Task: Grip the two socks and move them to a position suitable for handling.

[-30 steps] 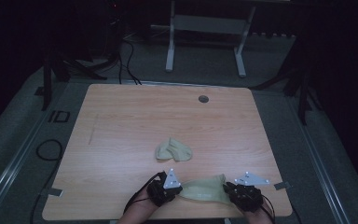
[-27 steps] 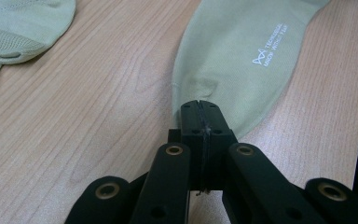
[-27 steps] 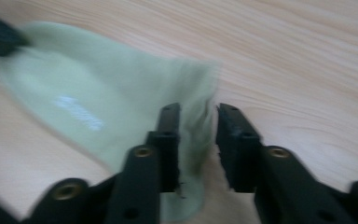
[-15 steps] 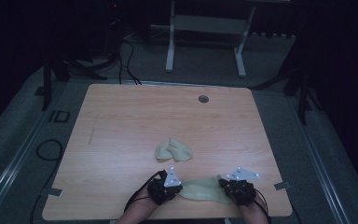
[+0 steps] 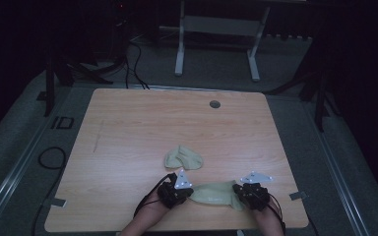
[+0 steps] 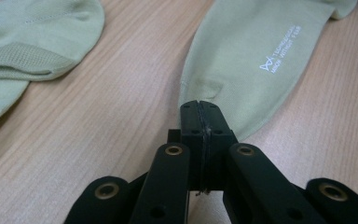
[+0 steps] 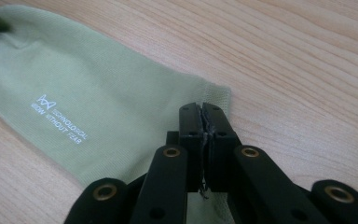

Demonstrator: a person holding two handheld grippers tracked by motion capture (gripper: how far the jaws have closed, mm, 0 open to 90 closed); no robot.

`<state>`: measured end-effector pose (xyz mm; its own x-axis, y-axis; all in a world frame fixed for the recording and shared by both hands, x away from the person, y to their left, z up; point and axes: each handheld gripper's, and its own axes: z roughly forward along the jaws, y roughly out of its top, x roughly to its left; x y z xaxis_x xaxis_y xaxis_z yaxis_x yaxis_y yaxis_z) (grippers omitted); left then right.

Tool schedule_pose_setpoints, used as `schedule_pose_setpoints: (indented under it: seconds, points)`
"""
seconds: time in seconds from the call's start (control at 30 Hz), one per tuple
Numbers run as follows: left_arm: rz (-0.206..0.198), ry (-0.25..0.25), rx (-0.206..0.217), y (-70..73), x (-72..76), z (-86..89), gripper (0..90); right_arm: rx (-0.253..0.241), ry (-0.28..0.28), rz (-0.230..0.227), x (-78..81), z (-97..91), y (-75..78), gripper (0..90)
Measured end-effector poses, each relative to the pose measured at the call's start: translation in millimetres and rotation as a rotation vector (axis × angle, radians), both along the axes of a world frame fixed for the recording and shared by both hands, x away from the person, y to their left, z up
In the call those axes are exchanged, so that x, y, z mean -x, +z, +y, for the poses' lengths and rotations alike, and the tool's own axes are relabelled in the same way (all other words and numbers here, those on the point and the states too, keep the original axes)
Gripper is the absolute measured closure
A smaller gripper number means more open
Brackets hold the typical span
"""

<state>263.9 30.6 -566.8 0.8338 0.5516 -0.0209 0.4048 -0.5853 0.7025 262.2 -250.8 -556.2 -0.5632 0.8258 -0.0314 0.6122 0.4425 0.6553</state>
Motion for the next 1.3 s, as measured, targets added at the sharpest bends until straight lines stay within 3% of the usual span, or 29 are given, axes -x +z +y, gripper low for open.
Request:
schedule_pose_setpoints:
  seconds: [0.1,0.2,0.27,0.4,0.5,0.6,0.73,0.9,1.03,1.2,1.23,1.3]
  points:
    - [-0.036,-0.012,0.049,4.6,4.3,3.7,76.5,-0.028,0.002,0.011,0.5,1.0,3.1,81.8]
    - [-0.078,0.016,0.111,14.1,11.0,12.0,67.1,-0.055,0.008,-0.009,-0.8,4.6,12.9,73.8]
    - [-0.100,0.039,0.113,19.8,15.6,18.4,59.4,-0.063,0.008,-0.028,-5.1,8.7,20.4,69.4]
    - [-0.111,0.072,0.084,21.3,24.9,35.4,57.0,-0.084,0.032,-0.036,-17.0,24.6,34.0,59.6]
    - [-0.099,0.100,0.075,17.0,27.5,46.2,57.0,-0.077,0.069,-0.043,-27.0,42.7,41.6,54.8]
    - [-0.062,0.148,0.086,7.2,31.0,68.6,56.9,-0.064,0.106,-0.054,-39.0,62.6,48.6,53.9]
    - [-0.042,0.190,0.113,4.1,37.5,86.0,56.7,-0.072,0.138,-0.053,-54.9,90.5,54.6,57.5]
    - [-0.053,0.214,0.117,1.8,45.3,98.3,56.5,-0.068,0.189,-0.019,-77.1,126.6,46.3,60.8]
    - [-0.050,0.219,0.105,0.2,46.0,100.6,54.8,-0.058,0.187,0.016,-94.9,152.4,33.2,53.1]
    - [-0.062,0.204,0.118,0.4,46.9,100.8,54.5,-0.019,0.168,0.028,-106.2,168.5,21.3,46.6]
    - [-0.065,0.194,0.117,1.0,47.5,100.7,57.9,0.020,0.159,0.044,-113.9,177.8,10.2,41.3]
    - [-0.069,0.195,0.123,1.7,48.3,99.9,57.9,0.056,0.149,0.044,-116.8,182.5,2.5,40.2]
